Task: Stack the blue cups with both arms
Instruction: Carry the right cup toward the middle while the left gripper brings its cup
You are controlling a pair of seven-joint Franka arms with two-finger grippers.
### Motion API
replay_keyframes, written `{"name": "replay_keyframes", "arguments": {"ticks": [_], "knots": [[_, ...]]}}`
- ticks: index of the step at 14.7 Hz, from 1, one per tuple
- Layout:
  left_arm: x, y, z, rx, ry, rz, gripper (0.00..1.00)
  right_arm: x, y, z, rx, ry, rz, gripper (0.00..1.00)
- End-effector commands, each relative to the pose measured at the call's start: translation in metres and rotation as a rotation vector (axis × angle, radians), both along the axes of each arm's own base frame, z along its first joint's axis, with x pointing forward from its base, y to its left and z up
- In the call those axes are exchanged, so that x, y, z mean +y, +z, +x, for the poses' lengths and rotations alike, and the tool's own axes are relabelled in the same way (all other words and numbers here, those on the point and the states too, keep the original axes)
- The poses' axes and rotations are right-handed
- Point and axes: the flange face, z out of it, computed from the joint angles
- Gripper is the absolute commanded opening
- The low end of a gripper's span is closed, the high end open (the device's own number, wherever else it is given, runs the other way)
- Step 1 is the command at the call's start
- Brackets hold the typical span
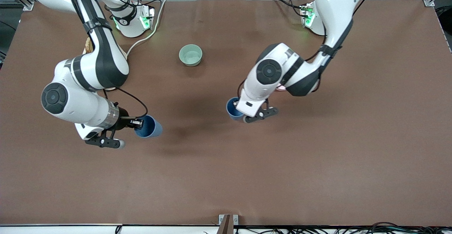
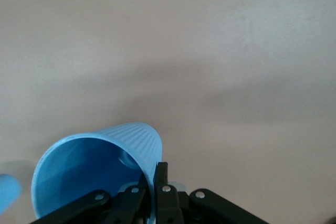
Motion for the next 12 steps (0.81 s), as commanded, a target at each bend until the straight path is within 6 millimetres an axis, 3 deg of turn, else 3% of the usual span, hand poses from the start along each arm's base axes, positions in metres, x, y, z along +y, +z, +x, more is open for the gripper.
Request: {"name": "replay_keyframes", "arguments": {"ticks": [1,6,7,8,9,10,12], "knots": [[-0.022,-0.016,-0.014,-0.009,0.003,0.008,0.01,0.020,0.004,-0.003,-0.010,-0.028,0.015,0.01],[-0.048,-0.045,-0.025,-0.014,0.006,-0.037,0.12,0.024,0.001,-0.003,-0.016,-0.036,0.013,0.01],[-0.047,-0.043,-0.022,-0.018,0.011,-0.040,0.25,0.024,0.002,-0.003,-0.017,-0.038,0.014,0.01],[-0.047,-0.042,-0.020,-0.021,0.013,-0.041,0.49,0.024,0.002,-0.003,-0.017,-0.038,0.014,0.01],[-0.046,-0.036,-0.016,-0.030,0.018,-0.048,0.82,0.025,0.001,-0.004,-0.016,-0.036,0.013,0.01],[-0.046,-0.026,-0.011,-0.047,0.021,-0.057,1.00,0.030,0.001,-0.005,-0.013,-0.036,0.013,0.01],[-0.033,0.011,0.005,-0.084,0.044,-0.066,1.00,0.048,0.005,-0.012,-0.007,-0.054,0.011,0.01]]}}
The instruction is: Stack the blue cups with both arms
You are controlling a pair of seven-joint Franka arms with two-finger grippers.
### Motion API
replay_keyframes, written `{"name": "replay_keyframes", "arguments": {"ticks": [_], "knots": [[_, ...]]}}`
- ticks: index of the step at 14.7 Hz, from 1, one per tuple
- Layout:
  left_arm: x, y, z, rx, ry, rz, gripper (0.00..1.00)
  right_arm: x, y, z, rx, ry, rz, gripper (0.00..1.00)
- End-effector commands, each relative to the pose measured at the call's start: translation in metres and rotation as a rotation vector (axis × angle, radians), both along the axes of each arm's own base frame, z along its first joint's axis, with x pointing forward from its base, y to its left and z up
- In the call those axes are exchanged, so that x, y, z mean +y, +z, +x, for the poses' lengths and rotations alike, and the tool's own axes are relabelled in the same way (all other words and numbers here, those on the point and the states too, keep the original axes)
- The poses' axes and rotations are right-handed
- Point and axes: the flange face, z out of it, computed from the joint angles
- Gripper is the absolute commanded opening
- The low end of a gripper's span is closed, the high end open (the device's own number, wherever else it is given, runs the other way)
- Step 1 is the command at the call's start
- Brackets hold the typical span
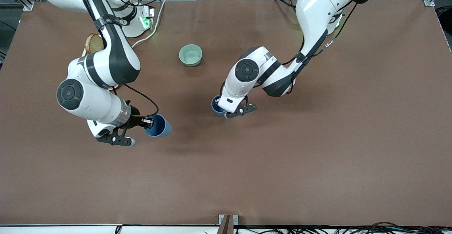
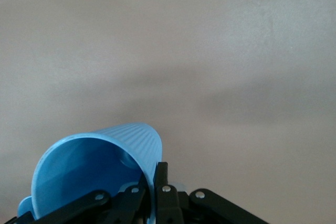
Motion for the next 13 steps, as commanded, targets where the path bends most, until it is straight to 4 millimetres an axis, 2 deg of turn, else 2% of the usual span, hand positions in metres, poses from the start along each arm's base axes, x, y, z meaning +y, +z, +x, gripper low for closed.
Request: {"name": "replay_keyframes", "arguments": {"ticks": [1,4,6,9,11,13], "knots": [[0.029,0.060,0.030,-0.070,0.048,0.017,1.00,0.031,0.007,-0.012,0.011,-0.040,0.010,0.01],[0.094,0.136,0.069,-0.106,0.095,0.053,1.00,0.094,0.013,-0.039,0.019,-0.074,0.006,0.01],[0.152,0.183,0.089,-0.144,0.080,0.079,1.00,0.140,0.014,-0.063,0.026,-0.073,0.003,0.01],[0.243,0.243,0.099,-0.170,-0.020,0.147,1.00,0.207,0.016,-0.105,0.021,-0.067,0.008,0.01],[0.303,0.282,0.098,-0.194,-0.083,0.186,1.00,0.234,0.014,-0.125,0.015,-0.056,0.008,0.01],[0.354,0.311,0.094,-0.212,-0.134,0.216,1.00,0.240,0.011,-0.131,0.017,-0.052,0.000,0.01]]}}
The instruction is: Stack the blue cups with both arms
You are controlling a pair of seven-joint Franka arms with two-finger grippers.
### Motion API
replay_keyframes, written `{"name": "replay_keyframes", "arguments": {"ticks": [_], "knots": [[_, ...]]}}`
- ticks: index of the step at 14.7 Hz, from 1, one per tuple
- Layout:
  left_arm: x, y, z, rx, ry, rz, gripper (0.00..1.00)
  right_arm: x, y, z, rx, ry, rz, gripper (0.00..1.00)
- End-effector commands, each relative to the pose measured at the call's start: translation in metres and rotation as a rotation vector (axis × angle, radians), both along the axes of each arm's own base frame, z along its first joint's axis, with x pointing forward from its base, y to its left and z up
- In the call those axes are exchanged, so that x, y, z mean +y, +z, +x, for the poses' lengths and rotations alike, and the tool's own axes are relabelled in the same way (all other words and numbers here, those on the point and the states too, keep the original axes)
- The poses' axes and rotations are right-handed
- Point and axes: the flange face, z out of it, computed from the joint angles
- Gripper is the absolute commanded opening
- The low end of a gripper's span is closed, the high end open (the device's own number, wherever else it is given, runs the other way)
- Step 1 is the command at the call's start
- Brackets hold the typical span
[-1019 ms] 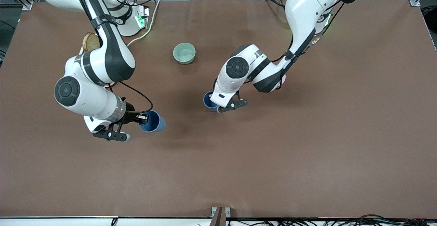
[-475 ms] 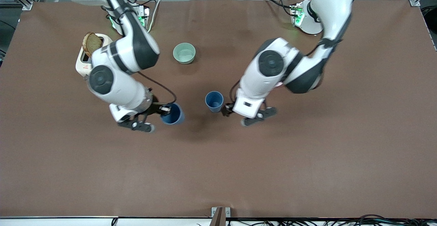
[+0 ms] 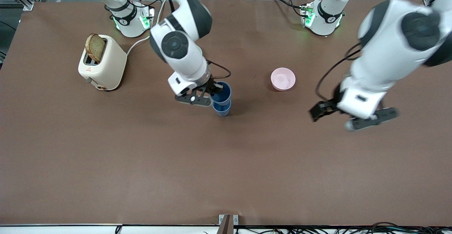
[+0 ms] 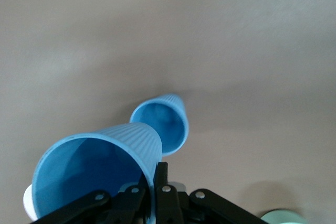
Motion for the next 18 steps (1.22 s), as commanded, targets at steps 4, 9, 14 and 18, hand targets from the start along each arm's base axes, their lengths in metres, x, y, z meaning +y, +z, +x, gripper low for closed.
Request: {"name": "replay_keyframes", "arguments": {"ticks": [4,9,14,18], "knots": [[0.098,0.063,-0.038,0.028,-0.184,0.109,1.00,-0.004,-0.009,-0.001,-0.016,-0.002,-0.041,0.01],[0.125,0.095,-0.065,0.038,-0.273,0.129,1.00,0.000,-0.026,-0.002,-0.006,0.005,-0.056,0.01],[0.142,0.103,-0.098,0.064,-0.289,0.090,1.00,0.004,-0.040,-0.002,-0.008,0.008,-0.060,0.01],[0.131,0.098,-0.119,0.083,-0.308,0.094,1.00,0.009,-0.050,-0.007,0.004,0.020,-0.072,0.01]]}}
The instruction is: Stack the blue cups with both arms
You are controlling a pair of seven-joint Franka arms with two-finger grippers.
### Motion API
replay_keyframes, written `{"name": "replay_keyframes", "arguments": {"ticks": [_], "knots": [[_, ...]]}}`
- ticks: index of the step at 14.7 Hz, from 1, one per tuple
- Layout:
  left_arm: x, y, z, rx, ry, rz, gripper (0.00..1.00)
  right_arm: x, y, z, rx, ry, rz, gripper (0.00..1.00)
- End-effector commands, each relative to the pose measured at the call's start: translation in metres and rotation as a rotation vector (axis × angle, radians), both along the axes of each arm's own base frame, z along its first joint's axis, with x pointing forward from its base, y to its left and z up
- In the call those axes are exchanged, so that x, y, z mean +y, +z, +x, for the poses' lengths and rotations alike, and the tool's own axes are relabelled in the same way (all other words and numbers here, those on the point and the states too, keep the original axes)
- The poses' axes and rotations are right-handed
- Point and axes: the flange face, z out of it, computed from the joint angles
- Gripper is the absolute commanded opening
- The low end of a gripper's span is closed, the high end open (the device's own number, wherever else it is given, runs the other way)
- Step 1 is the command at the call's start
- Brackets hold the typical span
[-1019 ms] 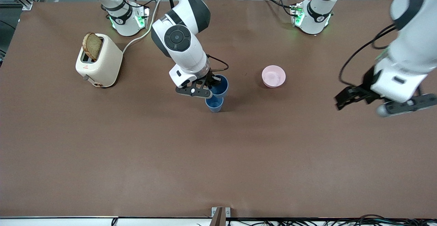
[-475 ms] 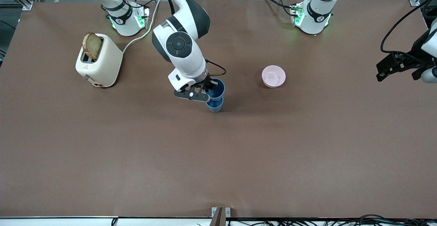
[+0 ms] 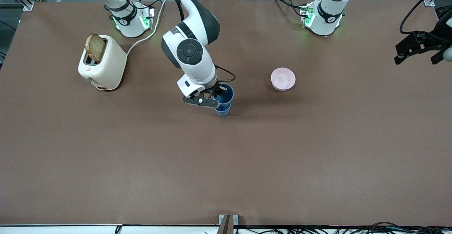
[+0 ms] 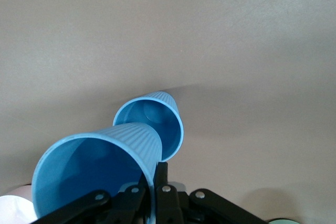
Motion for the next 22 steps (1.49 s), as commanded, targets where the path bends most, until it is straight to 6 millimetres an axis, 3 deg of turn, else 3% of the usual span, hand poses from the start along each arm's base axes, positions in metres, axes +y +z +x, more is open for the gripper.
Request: {"name": "replay_keyframes", "arguments": {"ticks": [1,4,11,13,14,16,19,21,22], "knots": [[-0.009,-0.004,-0.019,0.012,-0.022,-0.005,1.00,0.004,-0.004,-0.006,-0.008,0.011,-0.015,0.01],[-0.014,-0.007,-0.030,0.019,-0.019,-0.004,1.00,0.002,-0.011,-0.007,-0.010,0.019,-0.035,0.01],[-0.013,-0.009,-0.026,0.023,-0.042,-0.004,1.00,0.004,-0.027,-0.004,-0.013,0.018,-0.039,0.05],[-0.014,-0.008,-0.020,0.020,-0.045,-0.005,1.00,0.004,-0.035,-0.004,-0.007,0.017,-0.046,0.21],[-0.015,-0.008,-0.019,0.020,-0.046,-0.003,1.00,0.003,-0.036,-0.003,-0.006,0.016,-0.047,0.34],[-0.015,-0.009,-0.019,0.021,-0.046,-0.003,1.00,0.003,-0.037,-0.002,-0.005,0.014,-0.048,0.74],[-0.012,-0.008,-0.020,0.021,-0.042,-0.004,1.00,-0.002,-0.032,0.001,-0.003,0.007,-0.048,0.97],[-0.012,-0.008,-0.020,0.022,-0.041,-0.006,1.00,-0.008,-0.017,0.006,-0.018,-0.004,-0.038,1.00],[-0.014,-0.008,-0.020,0.022,-0.045,-0.006,1.00,-0.017,0.003,0.012,-0.041,-0.021,-0.026,1.00]]}}
